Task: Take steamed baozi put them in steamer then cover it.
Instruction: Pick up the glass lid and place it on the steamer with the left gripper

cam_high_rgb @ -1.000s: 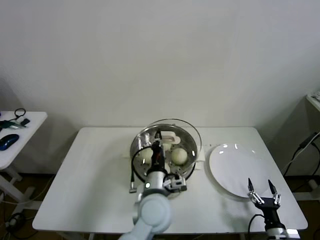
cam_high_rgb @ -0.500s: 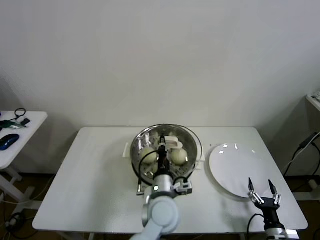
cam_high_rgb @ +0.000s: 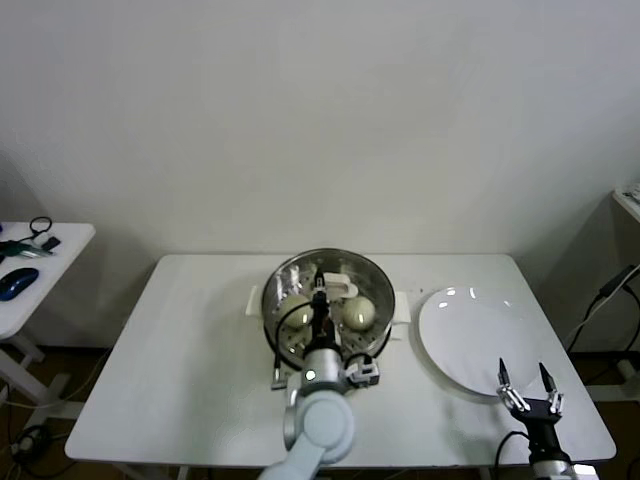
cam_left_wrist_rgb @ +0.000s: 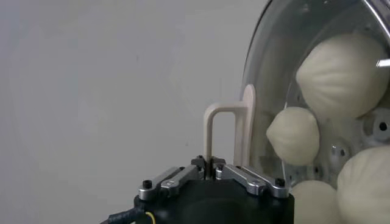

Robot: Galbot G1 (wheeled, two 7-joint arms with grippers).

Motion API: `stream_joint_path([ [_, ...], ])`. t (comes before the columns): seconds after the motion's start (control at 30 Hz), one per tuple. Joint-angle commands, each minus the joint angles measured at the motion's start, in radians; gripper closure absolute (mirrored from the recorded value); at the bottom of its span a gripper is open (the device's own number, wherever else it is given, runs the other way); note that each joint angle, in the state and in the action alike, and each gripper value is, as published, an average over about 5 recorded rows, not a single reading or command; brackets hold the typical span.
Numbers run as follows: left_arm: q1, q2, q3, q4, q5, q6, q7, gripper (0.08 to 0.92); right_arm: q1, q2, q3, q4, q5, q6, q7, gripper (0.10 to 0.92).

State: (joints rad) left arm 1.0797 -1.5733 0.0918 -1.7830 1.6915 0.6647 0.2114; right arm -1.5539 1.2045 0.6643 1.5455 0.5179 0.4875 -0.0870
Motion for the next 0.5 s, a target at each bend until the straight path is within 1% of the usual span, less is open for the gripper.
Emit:
stream_joint_path([
  [0.03, 0.001, -0.004, -0.001, 0.008, 0.009, 0.003, -0.002, 0.853, -0.001, 0.005, 0.002, 0.001, -0.009, 0.004, 0.001, 0.203],
  [0.2, 0.000, -0.004, -0.003, 0.009, 0.011, -0.008, -0.012, 0.853, -0.001, 0.011, 0.002, 0.002, -0.021, 0.005, 0.001, 0.203],
  [0.27, 0.002, 0.000, -0.003, 0.009, 0.014, -0.013, -0.009, 0.833, -0.002, 0.012, 0.001, 0.003, -0.023, 0.004, 0.000, 0.203],
  [0.33, 0.005, 0.004, -0.001, 0.009, 0.014, -0.018, -0.005, 0.787, -0.002, 0.014, 0.001, 0.005, -0.027, 0.003, 0.001, 0.203],
  [0.5, 0.009, 0.012, 0.009, -0.009, -0.005, -0.034, 0.004, 0.635, -0.001, 0.016, 0.000, 0.012, -0.034, -0.004, 0.001, 0.203],
])
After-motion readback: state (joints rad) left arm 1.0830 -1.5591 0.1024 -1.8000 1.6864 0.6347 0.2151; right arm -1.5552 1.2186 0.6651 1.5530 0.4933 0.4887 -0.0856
